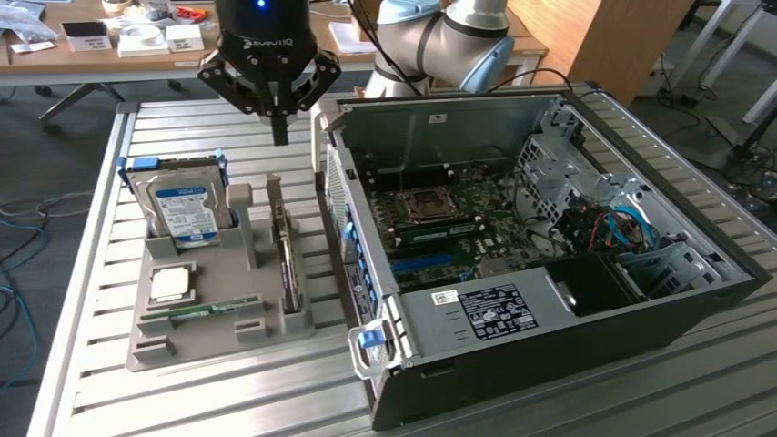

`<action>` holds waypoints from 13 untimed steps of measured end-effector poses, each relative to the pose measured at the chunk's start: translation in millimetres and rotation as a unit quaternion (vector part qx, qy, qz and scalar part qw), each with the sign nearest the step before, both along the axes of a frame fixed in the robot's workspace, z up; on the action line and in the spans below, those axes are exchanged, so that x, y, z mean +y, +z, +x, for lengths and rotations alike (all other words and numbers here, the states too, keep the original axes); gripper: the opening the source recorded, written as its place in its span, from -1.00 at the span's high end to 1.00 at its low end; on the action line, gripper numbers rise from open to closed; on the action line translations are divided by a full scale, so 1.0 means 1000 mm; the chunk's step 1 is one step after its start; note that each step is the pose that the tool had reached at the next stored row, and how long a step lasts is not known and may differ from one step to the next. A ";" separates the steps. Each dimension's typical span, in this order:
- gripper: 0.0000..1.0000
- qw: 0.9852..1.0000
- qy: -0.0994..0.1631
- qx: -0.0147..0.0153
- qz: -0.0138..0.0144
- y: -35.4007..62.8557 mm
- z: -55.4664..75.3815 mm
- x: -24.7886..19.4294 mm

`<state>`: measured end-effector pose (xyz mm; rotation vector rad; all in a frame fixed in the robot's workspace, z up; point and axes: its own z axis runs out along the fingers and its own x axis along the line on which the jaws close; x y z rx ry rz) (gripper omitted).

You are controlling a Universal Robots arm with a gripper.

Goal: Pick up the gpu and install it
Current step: 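Reach for the gpu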

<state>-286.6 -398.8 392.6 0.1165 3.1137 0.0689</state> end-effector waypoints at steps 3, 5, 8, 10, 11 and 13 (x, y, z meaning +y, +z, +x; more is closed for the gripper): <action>0.79 1.000 0.000 0.000 0.000 0.0000 0.000 0.0000; 0.79 1.000 0.000 0.000 0.000 0.0000 -0.001 0.0000; 0.79 1.000 0.000 0.000 0.000 0.0000 -0.002 0.0000; 0.79 1.000 0.000 0.000 0.000 0.0000 -0.002 -0.0001; 0.79 1.000 0.000 0.000 0.000 0.0000 -0.002 -0.0004; 0.79 1.000 0.000 0.000 0.000 0.0000 -0.003 -0.0016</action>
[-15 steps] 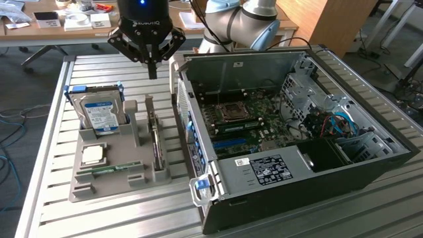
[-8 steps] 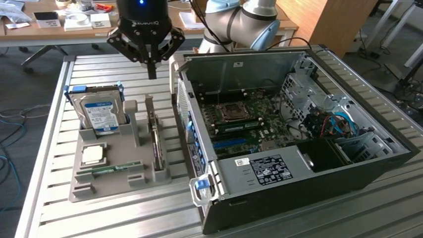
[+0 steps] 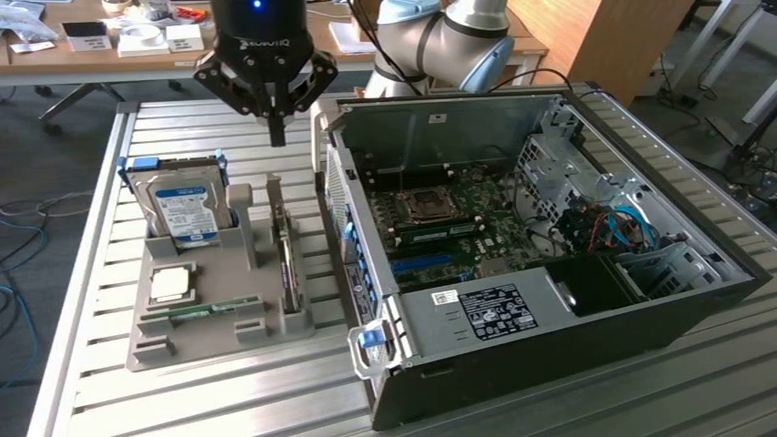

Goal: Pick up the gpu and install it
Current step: 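Reach for the gpu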

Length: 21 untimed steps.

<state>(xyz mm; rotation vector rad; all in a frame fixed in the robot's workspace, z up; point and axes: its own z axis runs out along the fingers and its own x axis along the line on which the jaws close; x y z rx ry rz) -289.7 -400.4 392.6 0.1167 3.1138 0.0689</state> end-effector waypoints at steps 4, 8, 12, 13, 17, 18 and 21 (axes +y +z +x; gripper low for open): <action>0.79 1.000 0.000 0.000 0.000 0.0000 -0.002 -0.0039; 0.79 1.000 0.000 0.000 0.000 0.0000 -0.003 -0.0073; 0.79 1.000 0.000 0.000 0.000 0.0000 -0.004 -0.0105; 0.79 1.000 0.000 0.000 0.000 0.0000 -0.005 -0.0112; 0.79 1.000 0.000 0.000 0.000 -0.0001 -0.005 -0.0141; 0.79 1.000 0.000 0.000 0.000 -0.0001 -0.006 -0.0147; 0.79 1.000 0.000 0.000 0.000 -0.0003 -0.007 -0.0158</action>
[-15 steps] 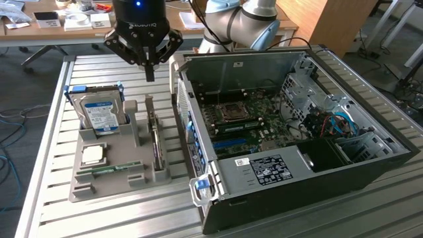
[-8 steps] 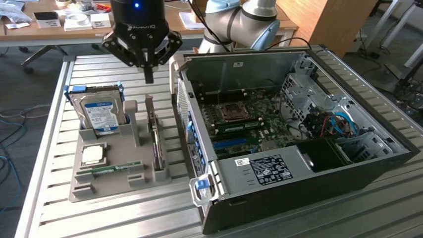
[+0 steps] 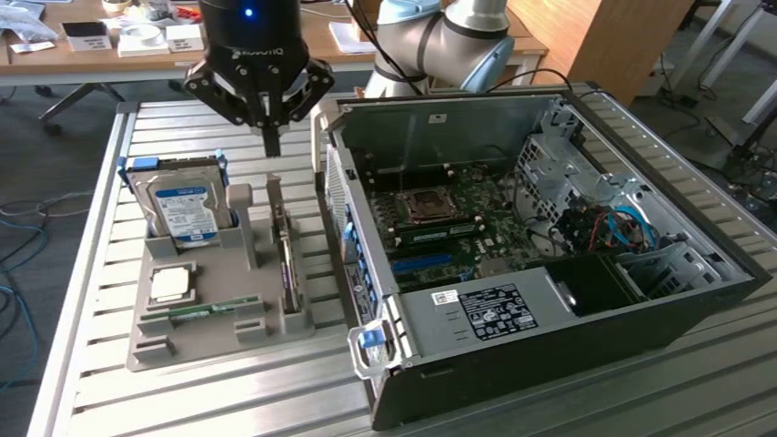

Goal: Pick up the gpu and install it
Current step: 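Reach for the gpu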

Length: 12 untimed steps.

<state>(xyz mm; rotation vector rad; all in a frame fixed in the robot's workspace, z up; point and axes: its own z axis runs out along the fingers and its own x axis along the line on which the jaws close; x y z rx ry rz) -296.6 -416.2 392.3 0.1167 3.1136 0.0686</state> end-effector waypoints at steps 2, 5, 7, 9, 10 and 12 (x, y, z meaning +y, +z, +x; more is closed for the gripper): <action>0.79 1.000 0.000 0.000 0.000 -0.0003 -0.001 -0.0010; 0.79 1.000 0.000 0.000 0.000 -0.0007 -0.003 -0.0036; 0.79 1.000 0.000 0.000 0.000 -0.0009 -0.004 -0.0065; 0.79 1.000 0.000 0.000 0.000 -0.0011 -0.004 -0.0100; 0.79 1.000 0.000 0.000 0.000 -0.0012 -0.004 -0.0119; 0.79 1.000 0.000 0.000 0.000 -0.0014 -0.004 -0.0163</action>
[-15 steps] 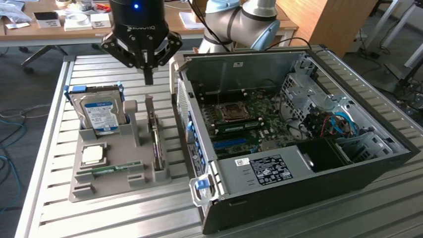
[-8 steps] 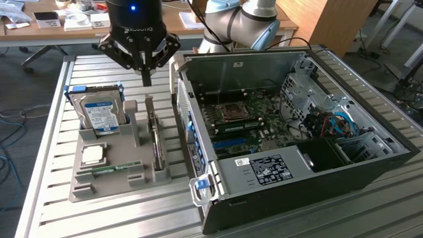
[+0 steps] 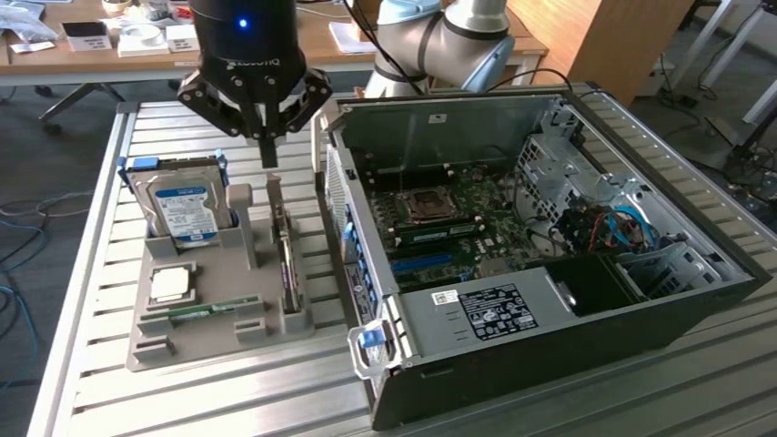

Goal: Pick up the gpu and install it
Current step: 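Reach for the gpu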

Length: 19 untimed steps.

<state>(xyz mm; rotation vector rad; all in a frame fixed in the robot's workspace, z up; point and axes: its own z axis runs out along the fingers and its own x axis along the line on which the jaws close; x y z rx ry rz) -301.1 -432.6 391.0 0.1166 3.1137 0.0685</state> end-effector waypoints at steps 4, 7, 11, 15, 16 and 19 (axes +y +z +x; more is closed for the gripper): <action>0.79 1.000 0.000 0.000 0.000 -0.0003 -0.001 -0.0095; 0.79 1.000 0.000 0.000 0.000 -0.0005 -0.001 -0.0168; 0.79 1.000 0.000 0.000 0.000 -0.0008 -0.001 -0.0240; 0.79 1.000 0.000 0.000 0.000 -0.0010 -0.001 -0.0250; 0.79 1.000 0.000 0.000 0.000 -0.0011 -0.001 -0.0251; 0.79 1.000 0.000 0.000 0.000 -0.0014 -0.001 -0.0251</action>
